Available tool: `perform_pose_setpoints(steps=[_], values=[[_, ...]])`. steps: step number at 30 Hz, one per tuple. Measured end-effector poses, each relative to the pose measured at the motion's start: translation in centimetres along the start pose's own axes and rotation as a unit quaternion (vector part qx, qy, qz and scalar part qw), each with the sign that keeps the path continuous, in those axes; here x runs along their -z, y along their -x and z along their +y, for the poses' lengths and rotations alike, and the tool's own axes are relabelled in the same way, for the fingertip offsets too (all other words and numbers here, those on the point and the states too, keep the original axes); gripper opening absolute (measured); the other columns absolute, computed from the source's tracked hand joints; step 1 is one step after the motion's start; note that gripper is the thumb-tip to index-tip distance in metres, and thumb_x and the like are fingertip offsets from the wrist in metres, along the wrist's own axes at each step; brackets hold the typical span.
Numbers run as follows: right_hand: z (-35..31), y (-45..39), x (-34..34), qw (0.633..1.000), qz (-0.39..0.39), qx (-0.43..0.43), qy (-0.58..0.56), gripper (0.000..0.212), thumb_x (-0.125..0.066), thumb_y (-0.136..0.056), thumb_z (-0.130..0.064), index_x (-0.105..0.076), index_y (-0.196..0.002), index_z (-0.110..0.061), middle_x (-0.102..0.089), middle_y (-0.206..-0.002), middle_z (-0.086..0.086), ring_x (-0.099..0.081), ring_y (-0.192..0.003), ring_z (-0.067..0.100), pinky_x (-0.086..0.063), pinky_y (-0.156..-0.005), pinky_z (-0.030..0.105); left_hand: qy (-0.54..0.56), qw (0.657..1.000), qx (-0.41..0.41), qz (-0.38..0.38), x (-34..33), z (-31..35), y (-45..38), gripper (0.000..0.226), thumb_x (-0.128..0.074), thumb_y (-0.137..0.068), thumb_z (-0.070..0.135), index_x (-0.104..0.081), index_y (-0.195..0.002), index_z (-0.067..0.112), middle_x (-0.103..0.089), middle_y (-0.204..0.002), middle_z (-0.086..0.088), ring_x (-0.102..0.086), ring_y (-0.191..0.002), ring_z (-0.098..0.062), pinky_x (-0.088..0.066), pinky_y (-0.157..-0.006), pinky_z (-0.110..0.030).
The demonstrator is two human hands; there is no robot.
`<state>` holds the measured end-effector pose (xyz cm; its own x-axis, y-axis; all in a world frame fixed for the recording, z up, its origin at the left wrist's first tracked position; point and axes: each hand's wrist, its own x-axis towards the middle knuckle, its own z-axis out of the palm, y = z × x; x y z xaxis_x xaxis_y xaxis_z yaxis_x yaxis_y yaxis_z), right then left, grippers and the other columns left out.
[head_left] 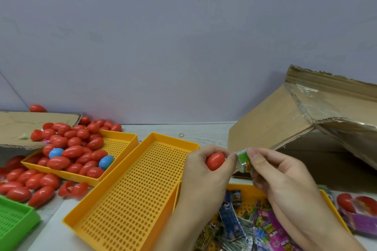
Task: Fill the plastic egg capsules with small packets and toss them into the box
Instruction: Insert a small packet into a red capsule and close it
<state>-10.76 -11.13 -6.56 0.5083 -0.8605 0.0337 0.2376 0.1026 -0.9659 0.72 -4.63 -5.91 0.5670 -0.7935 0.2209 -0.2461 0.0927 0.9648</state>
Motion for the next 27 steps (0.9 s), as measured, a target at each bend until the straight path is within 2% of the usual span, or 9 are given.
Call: perform_pose_setpoints(steps=[2,4,7,11,13,19,22,25,27], values=[[0.05,-0.13,0.06,1.000,0.020,-0.002,-0.015,0.025,-0.067,-0.070,-0.040,-0.079,-0.090,-0.031,-0.071,-0.073,-0.002,-0.059,-0.064,0.002,-0.046,-0.068,0.030,-0.005,1.000,-0.003,-0.011,-0.06,-0.02,0.03,0.019,-0.075,-0.085,0.021,-0.071,-0.067,0.024,-0.061,-0.064,0.014,-0.056,-0.058,0.000,-0.045,-0.053,-0.013],[0.02,-0.23,0.20,0.999,0.022,0.000,-0.023,0.028,-0.068,-0.069,-0.041,-0.079,-0.091,-0.027,-0.069,-0.072,-0.003,-0.056,-0.064,0.003,-0.045,-0.061,0.026,-0.002,1.000,-0.002,-0.013,-0.04,-0.07,-0.01,0.017,-0.075,-0.086,0.022,-0.071,-0.069,0.022,-0.061,-0.062,0.014,-0.055,-0.055,-0.001,-0.044,-0.051,-0.014],[-0.05,-0.28,0.45,0.999,-0.005,-0.001,-0.038,0.031,-0.071,-0.068,-0.038,-0.079,-0.092,-0.021,-0.064,-0.070,-0.001,-0.053,-0.062,0.005,-0.041,-0.049,0.020,0.016,1.000,0.004,-0.003,0.14,-0.11,-0.04,0.016,-0.073,-0.087,0.020,-0.071,-0.070,0.019,-0.056,-0.056,0.012,-0.050,-0.050,-0.003,-0.042,-0.050,-0.015],[-0.11,-0.16,0.28,0.998,-0.052,-0.005,-0.039,0.032,-0.075,-0.060,-0.031,-0.079,-0.092,-0.026,-0.069,-0.067,-0.001,-0.056,-0.056,0.002,-0.041,-0.044,0.017,0.049,0.998,0.025,0.007,0.26,-0.21,-0.15,0.016,-0.071,-0.086,0.017,-0.071,-0.070,0.017,-0.051,-0.053,0.011,-0.046,-0.052,-0.007,-0.044,-0.056,-0.027],[-0.06,-0.16,0.24,0.998,-0.055,-0.005,-0.037,0.031,-0.076,-0.060,-0.029,-0.079,-0.091,-0.028,-0.068,-0.065,-0.001,-0.057,-0.055,0.002,-0.041,-0.043,0.016,0.060,0.998,0.031,0.008,0.27,-0.23,-0.20,0.017,-0.070,-0.086,0.015,-0.070,-0.069,0.018,-0.050,-0.052,0.011,-0.045,-0.052,-0.008,-0.044,-0.057,-0.031],[0.03,-0.23,0.50,0.999,-0.036,-0.005,-0.018,0.029,-0.073,-0.064,-0.035,-0.079,-0.090,-0.023,-0.066,-0.064,-0.004,-0.056,-0.056,0.001,-0.042,-0.045,0.018,0.054,0.998,0.028,-0.001,0.35,-0.49,-0.14,0.014,-0.072,-0.087,0.023,-0.071,-0.074,0.017,-0.052,-0.055,0.011,-0.047,-0.053,-0.007,-0.044,-0.058,-0.027],[0.04,-0.31,0.59,0.999,-0.022,-0.008,-0.037,0.026,-0.072,-0.067,-0.033,-0.078,-0.089,-0.021,-0.065,-0.066,-0.003,-0.056,-0.060,0.003,-0.042,-0.045,0.018,0.053,0.998,0.023,-0.019,0.42,-0.56,-0.17,0.013,-0.074,-0.087,0.026,-0.070,-0.077,0.018,-0.051,-0.057,0.010,-0.046,-0.053,-0.011,-0.044,-0.053,-0.028],[-0.03,-0.33,0.50,0.999,0.004,0.000,-0.047,0.021,-0.071,-0.068,-0.032,-0.077,-0.087,-0.027,-0.066,-0.069,-0.003,-0.055,-0.062,0.004,-0.041,-0.045,0.018,0.066,0.997,0.034,-0.033,0.43,-0.72,-0.19,0.014,-0.075,-0.079,0.033,-0.068,-0.082,0.021,-0.052,-0.061,0.008,-0.045,-0.050,-0.013,-0.044,-0.050,-0.029],[-0.07,-0.29,0.41,0.999,0.023,0.015,-0.033,0.020,-0.070,-0.067,-0.035,-0.077,-0.086,-0.034,-0.067,-0.068,-0.005,-0.057,-0.061,0.002,-0.043,-0.046,0.017,0.117,0.990,0.064,-0.041,0.39,-0.85,-0.26,0.018,-0.065,-0.075,0.033,-0.063,-0.088,0.020,-0.054,-0.066,0.003,-0.043,-0.050,-0.014,-0.041,-0.048,-0.030]])
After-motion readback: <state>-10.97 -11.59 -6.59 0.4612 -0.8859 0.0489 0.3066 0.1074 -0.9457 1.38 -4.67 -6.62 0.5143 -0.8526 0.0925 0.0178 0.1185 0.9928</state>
